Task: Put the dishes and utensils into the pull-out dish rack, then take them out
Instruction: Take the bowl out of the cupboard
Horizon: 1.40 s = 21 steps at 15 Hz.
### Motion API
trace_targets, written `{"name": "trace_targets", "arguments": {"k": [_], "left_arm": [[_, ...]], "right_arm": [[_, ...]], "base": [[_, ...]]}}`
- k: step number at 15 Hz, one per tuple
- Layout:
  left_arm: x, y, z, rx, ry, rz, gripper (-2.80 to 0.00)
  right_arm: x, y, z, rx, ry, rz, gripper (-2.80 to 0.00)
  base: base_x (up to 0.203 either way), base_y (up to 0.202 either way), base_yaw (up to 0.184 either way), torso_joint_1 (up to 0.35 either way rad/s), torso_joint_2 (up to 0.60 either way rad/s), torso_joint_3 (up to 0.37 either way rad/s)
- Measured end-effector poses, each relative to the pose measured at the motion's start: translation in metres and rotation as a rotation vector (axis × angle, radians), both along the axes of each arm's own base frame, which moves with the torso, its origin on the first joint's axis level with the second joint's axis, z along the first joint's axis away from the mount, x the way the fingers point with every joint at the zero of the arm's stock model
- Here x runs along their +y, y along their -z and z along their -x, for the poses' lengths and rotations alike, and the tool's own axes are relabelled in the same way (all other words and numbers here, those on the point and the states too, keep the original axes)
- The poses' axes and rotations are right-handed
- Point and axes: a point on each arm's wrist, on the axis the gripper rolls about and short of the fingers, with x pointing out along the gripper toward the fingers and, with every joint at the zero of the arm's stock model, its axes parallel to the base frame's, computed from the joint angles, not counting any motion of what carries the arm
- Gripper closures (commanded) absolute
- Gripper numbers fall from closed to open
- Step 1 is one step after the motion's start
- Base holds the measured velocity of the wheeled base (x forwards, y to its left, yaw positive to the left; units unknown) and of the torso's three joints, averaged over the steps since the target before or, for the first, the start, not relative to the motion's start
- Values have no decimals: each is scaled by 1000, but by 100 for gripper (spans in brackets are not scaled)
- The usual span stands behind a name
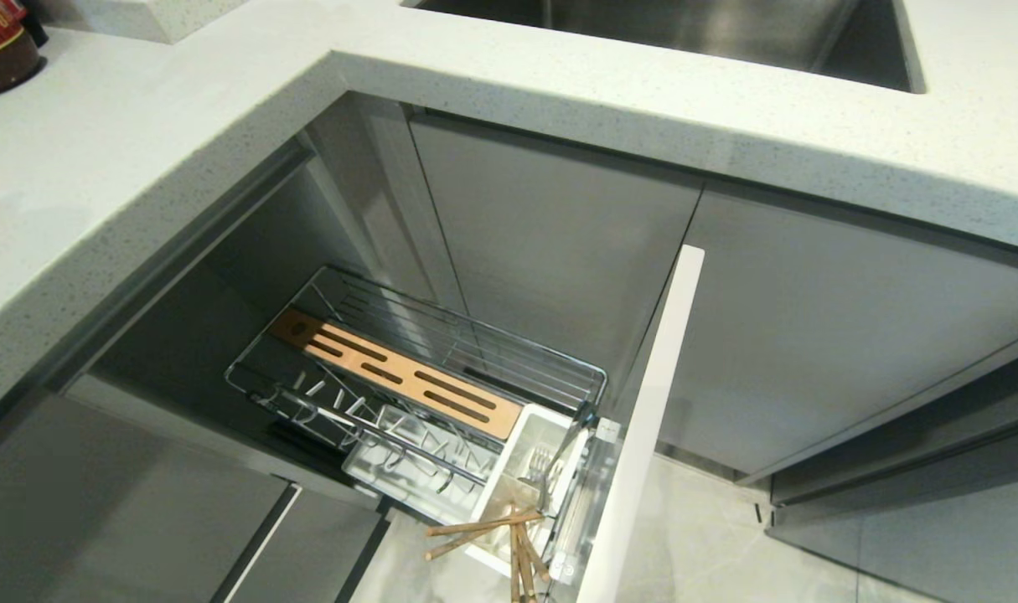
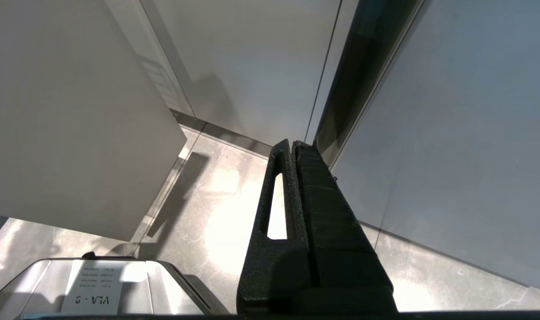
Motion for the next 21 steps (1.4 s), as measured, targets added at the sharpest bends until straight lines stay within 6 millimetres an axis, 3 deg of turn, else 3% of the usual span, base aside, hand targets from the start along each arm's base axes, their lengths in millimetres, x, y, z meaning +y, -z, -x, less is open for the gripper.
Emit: {"name": "trace_targets", "arguments": {"k": [10, 21], "left_arm": [[6, -3, -40, 78, -22, 31, 0], [12, 0, -58, 102, -85, 26, 0]], "right_arm": [[0, 0, 0, 0, 0, 0, 0], [0, 0, 0, 0, 1, 0, 0]], "base": [[0, 0, 0, 0, 0, 0], [0, 0, 0, 0, 0, 0]]}}
